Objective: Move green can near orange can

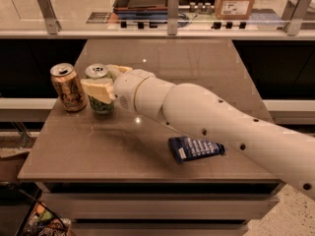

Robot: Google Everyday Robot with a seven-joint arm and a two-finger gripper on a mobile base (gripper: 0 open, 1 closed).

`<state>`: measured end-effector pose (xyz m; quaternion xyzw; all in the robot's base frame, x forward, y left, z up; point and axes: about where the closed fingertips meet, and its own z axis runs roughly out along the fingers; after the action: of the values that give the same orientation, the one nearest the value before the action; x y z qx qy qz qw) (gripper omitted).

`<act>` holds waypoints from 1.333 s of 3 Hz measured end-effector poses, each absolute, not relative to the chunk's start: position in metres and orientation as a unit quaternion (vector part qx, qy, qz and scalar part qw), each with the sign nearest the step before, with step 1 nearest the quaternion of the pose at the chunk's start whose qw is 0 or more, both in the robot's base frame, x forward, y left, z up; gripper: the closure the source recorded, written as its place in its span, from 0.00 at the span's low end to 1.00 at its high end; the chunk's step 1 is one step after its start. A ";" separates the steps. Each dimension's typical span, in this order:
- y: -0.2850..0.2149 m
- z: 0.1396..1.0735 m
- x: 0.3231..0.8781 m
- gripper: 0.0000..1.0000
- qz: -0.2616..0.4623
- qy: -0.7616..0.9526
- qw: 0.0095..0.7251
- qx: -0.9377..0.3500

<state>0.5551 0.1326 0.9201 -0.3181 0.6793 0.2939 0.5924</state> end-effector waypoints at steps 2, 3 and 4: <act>0.142 0.913 0.551 0.84 0.289 0.687 0.586 -0.319; 0.143 0.913 0.550 0.60 0.289 0.686 0.586 -0.320; 0.145 0.914 0.549 0.38 0.289 0.685 0.586 -0.322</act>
Offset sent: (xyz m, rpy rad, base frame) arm -0.0031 0.0066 -0.0067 -0.0118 0.0139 -0.0066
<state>0.5491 0.1448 0.9143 -0.3216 0.6855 0.2892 0.5857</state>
